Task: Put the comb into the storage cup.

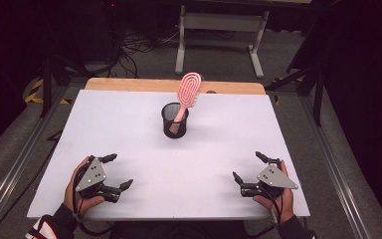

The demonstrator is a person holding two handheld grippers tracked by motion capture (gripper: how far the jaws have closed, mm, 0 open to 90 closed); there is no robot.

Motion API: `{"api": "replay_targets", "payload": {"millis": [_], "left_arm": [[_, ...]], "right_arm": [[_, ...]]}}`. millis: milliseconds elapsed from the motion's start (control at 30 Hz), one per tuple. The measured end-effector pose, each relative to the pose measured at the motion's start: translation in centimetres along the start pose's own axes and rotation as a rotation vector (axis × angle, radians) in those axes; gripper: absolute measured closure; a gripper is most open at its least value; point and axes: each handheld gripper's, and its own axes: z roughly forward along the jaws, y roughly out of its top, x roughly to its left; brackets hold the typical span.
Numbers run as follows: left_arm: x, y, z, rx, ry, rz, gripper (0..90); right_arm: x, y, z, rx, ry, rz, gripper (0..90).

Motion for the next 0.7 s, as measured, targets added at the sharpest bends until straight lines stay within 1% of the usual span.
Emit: {"api": "replay_targets", "payload": {"millis": [267, 367, 467, 600, 700], "left_arm": [[0.10, -0.05, 0.08, -0.001, 0.004, -0.007, 5.4], [0.18, -0.07, 0.02, 0.000, 0.008, -0.010, 5.4], [0.21, -0.10, -0.07, -0.001, 0.013, -0.011, 5.4], [0.27, -0.17, -0.18, 0.000, 0.018, -0.017, 5.4], [0.23, -0.13, -0.22, 0.001, 0.019, -0.014, 5.3]], "right_arm": [[0.09, 0.20, 0.01, -0.006, 0.005, 0.003, 3.3], [0.15, 0.19, 0.10, -0.003, 0.008, -0.006, 3.8], [0.11, 0.28, 0.12, -0.010, -0.002, -0.005, 3.9], [0.07, 0.47, 0.08, -0.025, -0.001, -0.005, 3.9], [0.06, 0.54, 0.04, -0.032, -0.004, -0.004, 4.0]]}}
